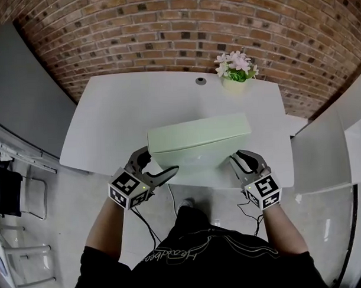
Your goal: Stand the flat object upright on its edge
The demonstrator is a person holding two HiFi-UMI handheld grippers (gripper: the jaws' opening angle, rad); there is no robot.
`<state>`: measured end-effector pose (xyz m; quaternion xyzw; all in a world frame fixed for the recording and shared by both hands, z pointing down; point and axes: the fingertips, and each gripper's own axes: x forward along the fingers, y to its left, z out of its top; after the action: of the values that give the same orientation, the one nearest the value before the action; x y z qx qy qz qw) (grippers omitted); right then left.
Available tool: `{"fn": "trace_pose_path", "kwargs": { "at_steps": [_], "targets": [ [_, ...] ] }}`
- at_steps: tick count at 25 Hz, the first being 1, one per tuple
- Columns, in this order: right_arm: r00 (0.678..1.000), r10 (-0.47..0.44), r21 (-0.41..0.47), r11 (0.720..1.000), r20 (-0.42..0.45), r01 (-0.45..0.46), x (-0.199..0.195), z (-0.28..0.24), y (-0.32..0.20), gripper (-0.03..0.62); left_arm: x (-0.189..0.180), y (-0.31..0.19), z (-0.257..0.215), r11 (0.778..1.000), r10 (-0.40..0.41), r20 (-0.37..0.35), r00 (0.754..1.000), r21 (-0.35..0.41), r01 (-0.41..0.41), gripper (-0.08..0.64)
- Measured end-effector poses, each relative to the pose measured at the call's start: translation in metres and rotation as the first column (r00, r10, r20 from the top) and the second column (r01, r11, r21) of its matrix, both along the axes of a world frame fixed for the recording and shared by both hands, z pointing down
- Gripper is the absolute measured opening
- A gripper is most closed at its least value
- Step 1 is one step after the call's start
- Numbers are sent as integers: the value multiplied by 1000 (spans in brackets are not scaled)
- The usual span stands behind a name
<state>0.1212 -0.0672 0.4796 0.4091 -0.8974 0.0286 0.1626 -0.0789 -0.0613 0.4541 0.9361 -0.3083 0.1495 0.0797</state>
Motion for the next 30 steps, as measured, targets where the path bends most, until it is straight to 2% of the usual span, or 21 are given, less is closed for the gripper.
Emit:
{"fn": "trace_pose_path", "kwargs": {
  "at_steps": [6, 15, 19, 25, 30],
  "targets": [
    [999, 6, -18, 1000, 32, -6, 2, 0, -1, 98, 0, -1, 1, 999, 26, -14, 1000, -31, -26, 345],
    [998, 22, -59, 998, 63, -18, 7, -2, -5, 101, -4, 1, -3, 999, -41, 10, 999, -25, 41, 319],
    [992, 38, -119, 993, 121, -23, 5, -3, -1, 100, -15, 3, -3, 992, -122, 16, 992, -20, 122, 318],
    [978, -57, -116, 990, 202, 81, -27, -21, 12, 97, -39, 5, 1, 965, -260, 41, 965, -32, 261, 316],
    [971, -119, -109, 984, 207, 143, -48, -38, 23, 6, -52, 14, 1, 940, -335, 70, 940, -45, 339, 314]
  ]
}}
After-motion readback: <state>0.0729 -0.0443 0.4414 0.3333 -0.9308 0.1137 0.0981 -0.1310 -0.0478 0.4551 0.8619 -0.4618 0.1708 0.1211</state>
